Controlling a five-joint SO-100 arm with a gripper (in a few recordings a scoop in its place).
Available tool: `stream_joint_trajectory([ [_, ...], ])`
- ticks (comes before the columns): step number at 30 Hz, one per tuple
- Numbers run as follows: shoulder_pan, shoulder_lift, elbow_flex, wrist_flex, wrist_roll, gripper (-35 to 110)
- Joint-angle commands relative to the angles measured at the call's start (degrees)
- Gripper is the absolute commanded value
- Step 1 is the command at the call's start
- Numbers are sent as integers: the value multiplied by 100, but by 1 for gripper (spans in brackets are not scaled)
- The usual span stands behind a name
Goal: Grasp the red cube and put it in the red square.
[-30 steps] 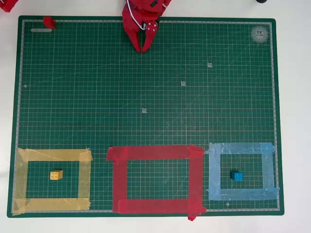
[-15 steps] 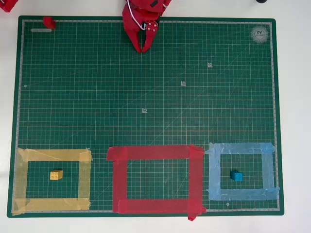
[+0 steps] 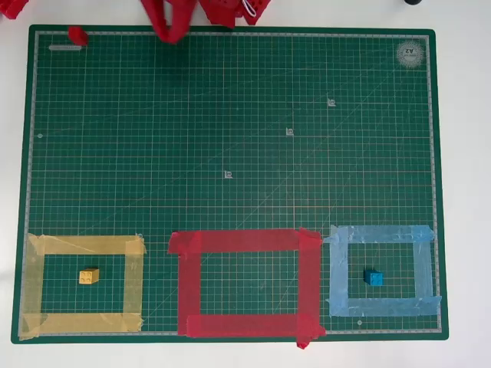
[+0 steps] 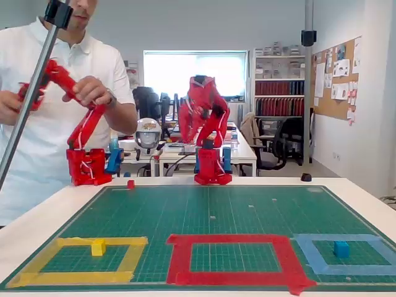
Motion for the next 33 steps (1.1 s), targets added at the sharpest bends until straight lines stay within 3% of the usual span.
stream_joint_trajectory([
  [1, 2417, -853, -1898, 105, -53, 0],
  [7, 4896, -2215, -1916, 88, -149, 0],
  [11, 5687, -3278, -1863, -229, -158, 0],
  [21, 5862, -3981, -1670, -1125, -149, 18],
  [33, 5291, -4509, -483, -2663, -158, 19],
])
